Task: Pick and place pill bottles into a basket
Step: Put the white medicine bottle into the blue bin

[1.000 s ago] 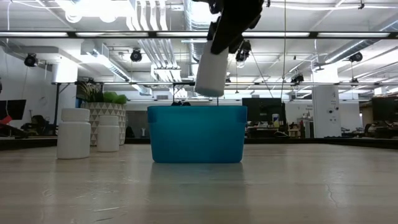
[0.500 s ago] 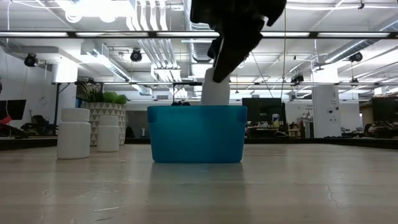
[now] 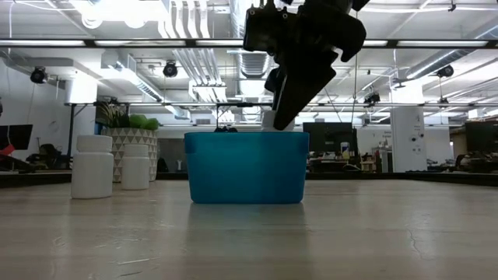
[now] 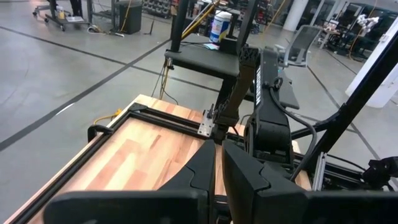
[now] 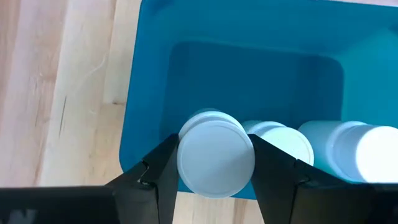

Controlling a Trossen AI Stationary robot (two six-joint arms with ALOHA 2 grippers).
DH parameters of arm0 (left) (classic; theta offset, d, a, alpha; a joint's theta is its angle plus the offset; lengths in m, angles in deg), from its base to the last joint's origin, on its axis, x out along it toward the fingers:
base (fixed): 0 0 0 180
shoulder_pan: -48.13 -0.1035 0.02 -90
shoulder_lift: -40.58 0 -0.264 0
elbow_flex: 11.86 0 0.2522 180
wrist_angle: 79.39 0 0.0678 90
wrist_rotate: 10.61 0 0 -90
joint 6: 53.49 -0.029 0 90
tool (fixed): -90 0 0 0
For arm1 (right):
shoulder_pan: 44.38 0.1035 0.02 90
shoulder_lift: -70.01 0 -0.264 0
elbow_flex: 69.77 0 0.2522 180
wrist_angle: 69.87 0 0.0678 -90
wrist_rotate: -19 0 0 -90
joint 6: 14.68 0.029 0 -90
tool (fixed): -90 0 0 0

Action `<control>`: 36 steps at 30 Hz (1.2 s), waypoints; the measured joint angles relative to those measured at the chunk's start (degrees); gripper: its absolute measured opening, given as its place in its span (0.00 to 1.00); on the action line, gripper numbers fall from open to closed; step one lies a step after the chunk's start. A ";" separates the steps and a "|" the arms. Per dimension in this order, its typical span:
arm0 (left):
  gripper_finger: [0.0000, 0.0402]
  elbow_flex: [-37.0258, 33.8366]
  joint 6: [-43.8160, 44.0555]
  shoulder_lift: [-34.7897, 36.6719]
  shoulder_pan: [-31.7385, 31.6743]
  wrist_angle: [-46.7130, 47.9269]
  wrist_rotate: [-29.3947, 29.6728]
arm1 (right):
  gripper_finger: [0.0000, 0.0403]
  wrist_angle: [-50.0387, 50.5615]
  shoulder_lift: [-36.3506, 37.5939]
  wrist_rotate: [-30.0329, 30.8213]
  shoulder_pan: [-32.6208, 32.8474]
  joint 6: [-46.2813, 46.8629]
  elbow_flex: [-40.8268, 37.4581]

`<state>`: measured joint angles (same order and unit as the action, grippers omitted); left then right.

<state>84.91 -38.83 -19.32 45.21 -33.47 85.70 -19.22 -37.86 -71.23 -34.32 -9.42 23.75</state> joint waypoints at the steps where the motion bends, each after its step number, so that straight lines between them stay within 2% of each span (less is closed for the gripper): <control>1: 0.03 0.00 0.00 0.00 0.01 -0.04 0.00 | 0.37 0.05 0.00 -0.02 0.00 -0.18 -0.07; 15: 0.03 0.00 0.01 0.00 0.01 -0.07 -0.03 | 0.37 -0.36 -0.02 -0.28 0.00 -1.47 -0.51; 36: 0.03 0.00 0.02 0.02 0.01 -0.02 -0.07 | 0.45 -0.38 -0.02 -1.28 0.00 -2.43 -0.71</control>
<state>84.91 -38.81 -19.30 45.22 -33.49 85.63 -19.60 -37.88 -72.51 -34.32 -11.85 23.04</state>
